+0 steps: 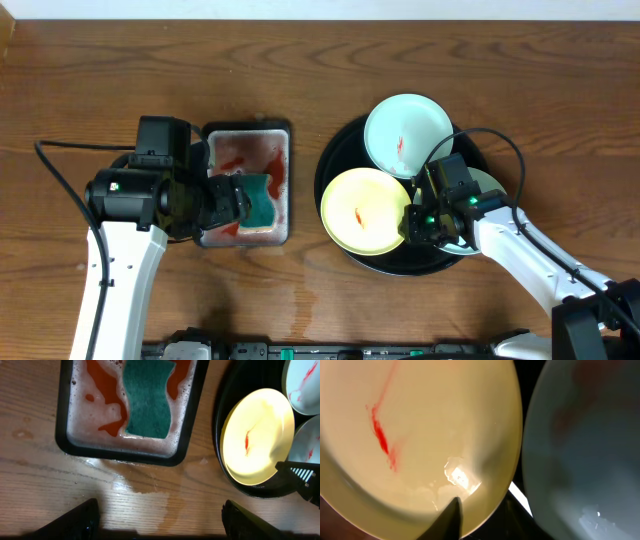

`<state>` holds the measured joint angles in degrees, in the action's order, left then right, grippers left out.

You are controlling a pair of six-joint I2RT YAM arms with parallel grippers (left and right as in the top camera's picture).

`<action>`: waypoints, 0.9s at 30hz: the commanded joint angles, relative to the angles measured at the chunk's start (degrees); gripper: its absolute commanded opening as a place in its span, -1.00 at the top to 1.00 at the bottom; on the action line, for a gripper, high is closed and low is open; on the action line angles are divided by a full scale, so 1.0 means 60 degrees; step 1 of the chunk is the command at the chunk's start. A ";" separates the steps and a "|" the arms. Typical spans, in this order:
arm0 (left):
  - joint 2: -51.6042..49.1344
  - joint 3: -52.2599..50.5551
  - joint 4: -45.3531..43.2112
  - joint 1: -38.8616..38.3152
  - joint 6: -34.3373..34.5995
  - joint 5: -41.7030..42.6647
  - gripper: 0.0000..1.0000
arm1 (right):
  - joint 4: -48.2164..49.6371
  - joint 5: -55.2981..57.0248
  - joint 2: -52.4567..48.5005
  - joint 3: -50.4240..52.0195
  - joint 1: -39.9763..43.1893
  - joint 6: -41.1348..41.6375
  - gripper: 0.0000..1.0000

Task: Clean dirty plates on tray and stack at the side

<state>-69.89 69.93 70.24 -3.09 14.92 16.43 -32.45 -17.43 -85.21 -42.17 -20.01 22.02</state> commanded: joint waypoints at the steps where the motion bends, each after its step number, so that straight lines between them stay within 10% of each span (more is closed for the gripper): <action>1: -0.0018 -0.0051 -0.0076 0.0040 -0.0160 0.0084 -0.57 | 0.0117 0.0386 0.0106 0.0117 -0.0106 -0.0168 0.57; 20: -0.0018 -0.0051 -0.0222 0.0040 -0.0160 0.0084 -0.57 | 0.1213 0.1297 -0.1461 0.0084 0.0390 -0.1679 0.14; 27: -0.0018 -0.0091 -0.0248 0.0036 -0.0160 0.0080 -0.58 | 0.1231 -0.0444 -0.1461 0.0073 0.1042 -0.0736 0.92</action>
<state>-69.89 69.89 68.90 -3.09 14.92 16.43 -24.82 -19.49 -92.47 -42.70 -15.35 14.50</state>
